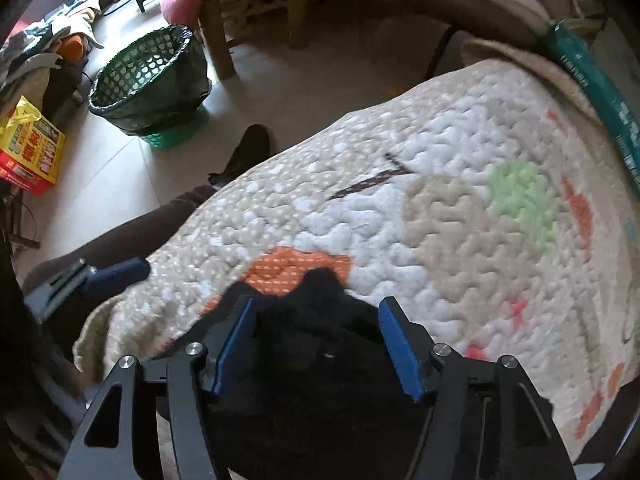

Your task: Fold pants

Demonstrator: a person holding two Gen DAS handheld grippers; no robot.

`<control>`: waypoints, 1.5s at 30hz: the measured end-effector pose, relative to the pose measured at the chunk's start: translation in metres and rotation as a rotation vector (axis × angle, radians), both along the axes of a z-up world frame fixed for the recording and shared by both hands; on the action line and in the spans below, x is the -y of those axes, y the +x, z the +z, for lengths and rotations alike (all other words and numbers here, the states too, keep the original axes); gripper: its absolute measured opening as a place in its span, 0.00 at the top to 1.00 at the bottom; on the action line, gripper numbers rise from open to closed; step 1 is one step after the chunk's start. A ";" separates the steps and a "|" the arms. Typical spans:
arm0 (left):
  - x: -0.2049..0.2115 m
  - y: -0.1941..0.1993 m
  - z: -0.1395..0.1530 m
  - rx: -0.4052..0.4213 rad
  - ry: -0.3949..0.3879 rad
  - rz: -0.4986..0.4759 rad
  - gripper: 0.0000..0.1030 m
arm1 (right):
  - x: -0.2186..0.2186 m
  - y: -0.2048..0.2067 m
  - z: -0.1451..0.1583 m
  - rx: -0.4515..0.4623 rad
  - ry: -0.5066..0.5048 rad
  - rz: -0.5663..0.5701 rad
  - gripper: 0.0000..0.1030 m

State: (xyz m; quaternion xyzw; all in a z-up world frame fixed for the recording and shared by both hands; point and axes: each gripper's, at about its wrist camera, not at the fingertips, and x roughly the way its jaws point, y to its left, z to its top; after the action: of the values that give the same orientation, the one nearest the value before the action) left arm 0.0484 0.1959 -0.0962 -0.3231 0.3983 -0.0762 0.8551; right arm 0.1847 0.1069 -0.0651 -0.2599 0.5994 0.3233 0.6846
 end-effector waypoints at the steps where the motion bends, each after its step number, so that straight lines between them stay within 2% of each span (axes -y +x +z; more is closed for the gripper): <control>1: 0.001 0.001 -0.002 -0.006 -0.023 -0.015 0.15 | -0.003 0.000 -0.003 -0.006 -0.002 0.005 0.33; 2: 0.002 0.001 -0.004 -0.010 -0.038 -0.019 0.15 | -0.006 -0.001 -0.008 0.000 -0.020 0.015 0.31; 4: 0.004 0.003 -0.009 -0.026 -0.064 -0.037 0.15 | -0.014 -0.008 -0.018 0.032 -0.081 0.058 0.32; 6: 0.006 0.003 -0.008 -0.019 -0.070 -0.049 0.15 | -0.017 -0.012 -0.018 0.062 -0.094 0.063 0.47; 8: 0.011 0.004 -0.006 -0.007 -0.070 -0.069 0.15 | -0.013 -0.010 -0.011 0.074 -0.090 0.041 0.73; 9: 0.014 0.005 -0.006 -0.008 -0.062 -0.079 0.15 | -0.010 -0.007 -0.007 0.065 -0.071 0.020 0.76; 10: 0.020 0.006 -0.006 -0.012 -0.046 -0.096 0.15 | -0.005 -0.004 -0.002 0.059 -0.050 0.000 0.83; 11: 0.025 0.007 -0.005 -0.011 -0.035 -0.112 0.15 | -0.002 -0.002 0.003 0.057 -0.032 -0.018 1.00; 15: 0.046 0.009 0.004 0.029 0.012 -0.177 0.21 | 0.010 0.002 0.018 0.074 0.003 -0.062 1.00; 18: 0.059 0.012 0.003 0.014 0.056 -0.191 0.21 | 0.012 -0.003 0.019 0.070 -0.005 -0.045 0.99; 21: 0.054 0.008 0.001 0.007 0.016 -0.169 0.21 | 0.012 -0.005 0.015 0.044 0.007 -0.021 0.95; 22: 0.051 0.009 0.000 0.005 0.000 -0.159 0.21 | 0.010 -0.008 0.013 0.057 0.002 -0.004 0.84; 23: 0.050 0.009 -0.002 0.003 -0.012 -0.152 0.21 | 0.010 -0.010 0.011 0.067 -0.007 0.013 0.58; 24: 0.051 0.010 -0.003 0.002 -0.016 -0.148 0.21 | 0.007 -0.012 0.007 0.081 -0.024 0.038 0.40; 25: 0.052 0.010 -0.004 0.005 -0.013 -0.146 0.21 | 0.006 -0.012 0.003 0.095 -0.034 0.056 0.27; 29: 0.054 0.012 -0.005 0.016 -0.006 -0.149 0.18 | 0.001 -0.009 -0.014 0.085 -0.043 0.111 0.31; 30: 0.055 0.013 -0.005 0.019 -0.006 -0.148 0.17 | 0.000 -0.008 -0.016 0.058 -0.022 0.108 0.36; 31: 0.056 0.014 -0.005 0.020 -0.001 -0.149 0.17 | -0.001 -0.008 -0.018 0.037 -0.015 0.110 0.46; 33: 0.057 0.016 -0.004 0.020 0.008 -0.146 0.17 | -0.005 -0.012 -0.019 0.046 -0.025 0.129 0.58; 34: 0.058 0.015 -0.003 0.019 0.012 -0.143 0.17 | -0.004 -0.014 -0.016 0.045 -0.021 0.133 0.70; 35: 0.058 0.016 -0.002 0.017 0.017 -0.139 0.17 | -0.003 -0.014 -0.014 0.042 -0.014 0.127 0.74; 38: 0.065 0.025 0.001 0.001 0.039 -0.140 0.17 | 0.005 -0.018 -0.003 0.050 0.012 0.103 0.78; 39: 0.067 0.028 0.002 -0.006 0.058 -0.149 0.21 | 0.009 -0.020 0.001 0.059 0.023 0.095 0.79; 40: 0.071 0.031 0.004 -0.011 0.087 -0.160 0.43 | 0.013 -0.021 0.006 0.069 0.037 0.084 0.79; 41: 0.074 0.032 0.007 -0.019 0.137 -0.166 0.59 | 0.017 -0.022 0.010 0.074 0.051 0.074 0.79; 42: 0.075 0.033 0.008 -0.027 0.150 -0.181 0.78 | 0.021 -0.023 0.017 0.082 0.070 0.060 0.79; 43: 0.074 0.032 0.009 -0.030 0.130 -0.194 0.83 | 0.025 -0.023 0.023 0.082 0.083 0.053 0.79; 45: 0.077 0.032 0.015 -0.026 0.139 -0.208 0.85 | 0.032 -0.028 0.032 0.083 0.111 0.043 0.79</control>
State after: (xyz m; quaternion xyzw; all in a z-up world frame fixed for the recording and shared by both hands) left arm 0.0800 0.1191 -0.0816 -0.2212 0.4450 -0.1325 0.8576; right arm 0.1572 0.0745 -0.0332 -0.2477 0.5457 0.3596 0.7152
